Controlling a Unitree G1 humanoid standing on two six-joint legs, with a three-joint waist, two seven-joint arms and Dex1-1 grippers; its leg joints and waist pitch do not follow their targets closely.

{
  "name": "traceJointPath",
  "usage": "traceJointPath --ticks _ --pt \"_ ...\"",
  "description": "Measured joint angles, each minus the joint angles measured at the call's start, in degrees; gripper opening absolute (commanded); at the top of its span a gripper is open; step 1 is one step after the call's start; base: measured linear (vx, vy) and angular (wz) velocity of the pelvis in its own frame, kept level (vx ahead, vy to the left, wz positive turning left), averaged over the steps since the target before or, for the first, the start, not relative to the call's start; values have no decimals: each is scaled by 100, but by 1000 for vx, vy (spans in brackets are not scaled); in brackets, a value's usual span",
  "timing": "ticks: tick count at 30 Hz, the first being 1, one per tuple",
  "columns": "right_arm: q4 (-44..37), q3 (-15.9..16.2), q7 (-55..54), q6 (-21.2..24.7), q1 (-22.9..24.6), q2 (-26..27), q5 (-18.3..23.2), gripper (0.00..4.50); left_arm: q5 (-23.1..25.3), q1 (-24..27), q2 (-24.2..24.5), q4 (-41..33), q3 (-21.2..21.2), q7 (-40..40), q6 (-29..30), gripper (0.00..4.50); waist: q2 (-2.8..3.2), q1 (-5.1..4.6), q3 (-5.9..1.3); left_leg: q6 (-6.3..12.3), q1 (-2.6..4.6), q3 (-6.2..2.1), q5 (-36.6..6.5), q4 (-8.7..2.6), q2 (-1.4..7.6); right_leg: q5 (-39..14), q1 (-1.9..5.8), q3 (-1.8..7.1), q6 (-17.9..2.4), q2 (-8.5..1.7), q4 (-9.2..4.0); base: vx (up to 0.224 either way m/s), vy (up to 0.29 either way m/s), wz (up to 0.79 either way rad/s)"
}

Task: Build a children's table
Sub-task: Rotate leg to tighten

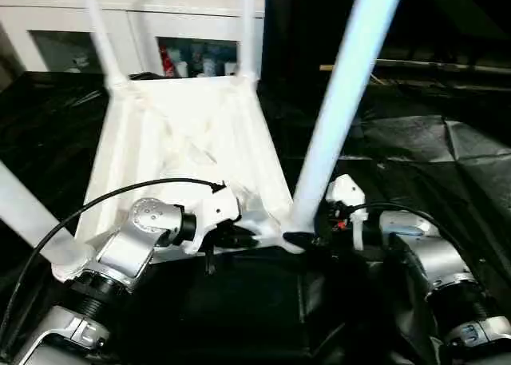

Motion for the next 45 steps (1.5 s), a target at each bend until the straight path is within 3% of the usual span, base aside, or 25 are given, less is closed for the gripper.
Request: traceJointPath --ticks 1,17,22,27,31,34,39,40,45 --pt "-9 7 5 6 0 0 -7 382 0 1 2 0 0 0 0 0 -1 -4 0 0 1 0 0 0 0 0 0 0 0 0 2 0 0 0" --pt "-11 81 112 38 -12 9 -26 277 0 18 36 -4 11 1 21 0 -4 -16 0 -1 9 -2 0 -1 2 -2 0 -1 3 1 16 0 0 0" --pt "310 -157 -380 17 -58 387 -13 275 23 7 -46 74 124 258 175 0 -20 -61 -8 -3 24 -2 1 -1 2 -1 2 1 3 2 31 0 0 0" --pt "1090 -759 -2345 -9 -385 1141 -19 275 347 -457 -760 786 223 1463 420 0 -29 -181 -10 -4 39 -4 1 1 0 -2 8 3 9 2 31 0 0 0" --pt "1444 -1025 -3836 -2 -665 1588 -136 274 502 -777 -1260 1218 233 2281 660 0 -35 -201 -11 -5 42 -15 2 1 -1 -3 7 -5 11 2 26 0 0 0" --pt "1680 -1125 -4517 -50 -841 1756 -307 274 623 -954 -1621 1467 236 2764 774 0 -36 -192 -14 -5 40 -15 2 2 -4 -3 10 -2 11 2 23 0 0 0" --pt "1768 -1141 -4561 -172 -877 1769 -387 274 660 -1017 -1763 1564 234 2909 789 0 -25 -180 -22 -5 37 -15 2 1 -5 0 14 -1 12 2 21 0 0 0" --pt "1786 -1152 -4553 -233 -873 1771 -380 344 660 -1023 -1766 1570 234 2911 781 0 -23 -180 -23 -5 36 -18 2 1 -5 1 14 -2 13 2 22 0 0 0" --pt "1786 -1161 -4331 -355 -840 1764 -369 379 697 -1022 -1675 1573 230 2906 706 0 -19 -180 -21 -5 32 -19 2 -6 -5 2 9 -6 13 2 23 0 0 0"
